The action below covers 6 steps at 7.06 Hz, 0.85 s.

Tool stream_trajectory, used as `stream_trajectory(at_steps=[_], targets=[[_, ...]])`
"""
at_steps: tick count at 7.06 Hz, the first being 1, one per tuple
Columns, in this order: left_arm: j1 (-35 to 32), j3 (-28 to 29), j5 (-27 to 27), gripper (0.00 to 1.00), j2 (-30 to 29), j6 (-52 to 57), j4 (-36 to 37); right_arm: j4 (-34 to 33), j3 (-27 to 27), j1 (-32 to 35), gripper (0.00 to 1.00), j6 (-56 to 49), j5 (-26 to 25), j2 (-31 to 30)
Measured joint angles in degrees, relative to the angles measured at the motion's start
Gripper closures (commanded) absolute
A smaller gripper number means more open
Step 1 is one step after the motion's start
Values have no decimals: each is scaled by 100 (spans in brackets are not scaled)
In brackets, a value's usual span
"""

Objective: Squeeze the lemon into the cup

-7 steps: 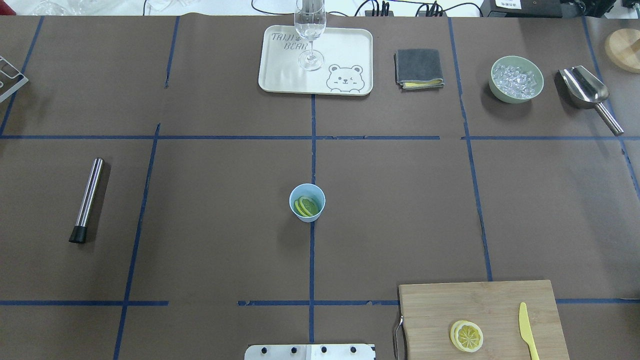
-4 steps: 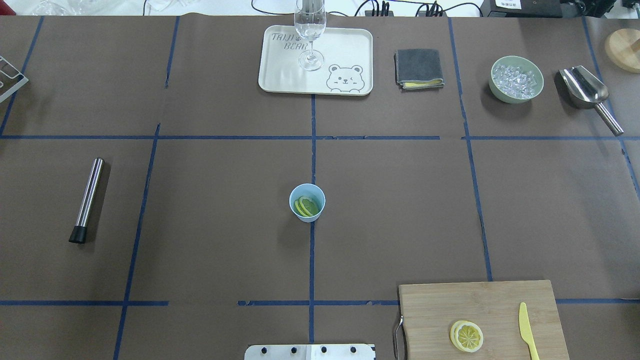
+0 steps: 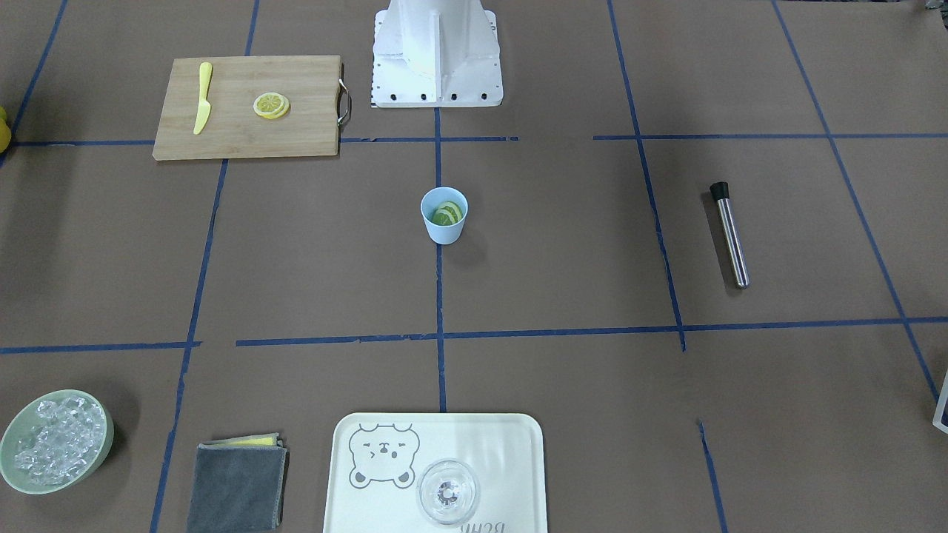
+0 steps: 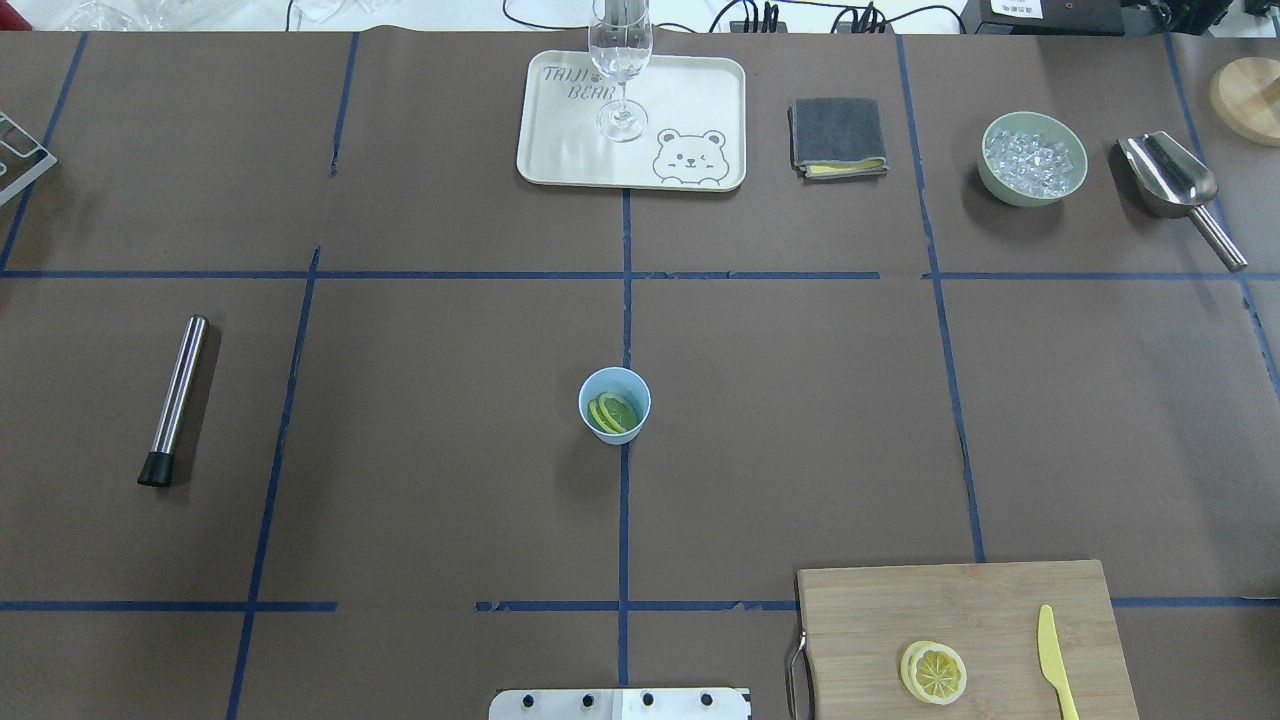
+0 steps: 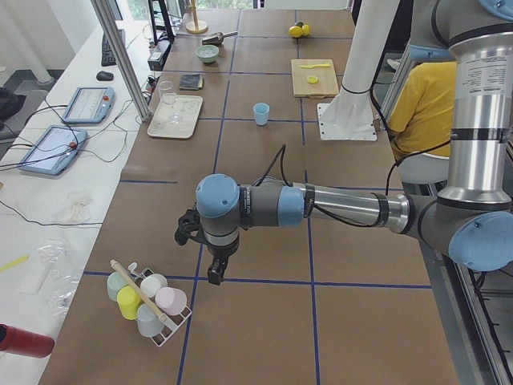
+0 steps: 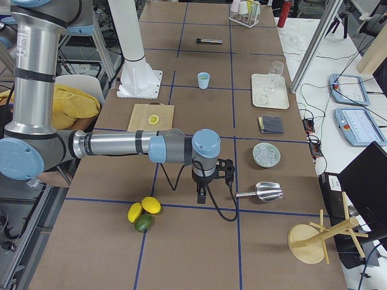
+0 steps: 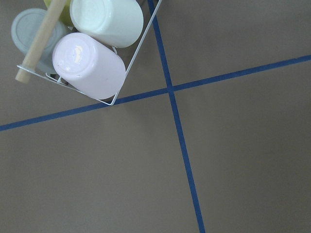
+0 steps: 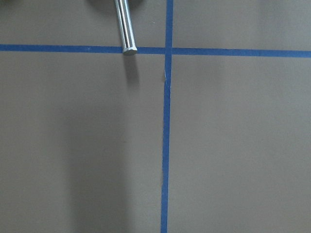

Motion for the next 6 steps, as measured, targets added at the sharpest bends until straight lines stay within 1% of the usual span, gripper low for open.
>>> stream_trajectory(at_steps=[3, 6], targets=[[47, -32, -1, 0, 91, 3, 65, 1, -39, -41, 0, 11, 22, 15], [70, -52, -5, 0, 73, -14, -73, 5, -96, -160, 0, 9, 16, 98]])
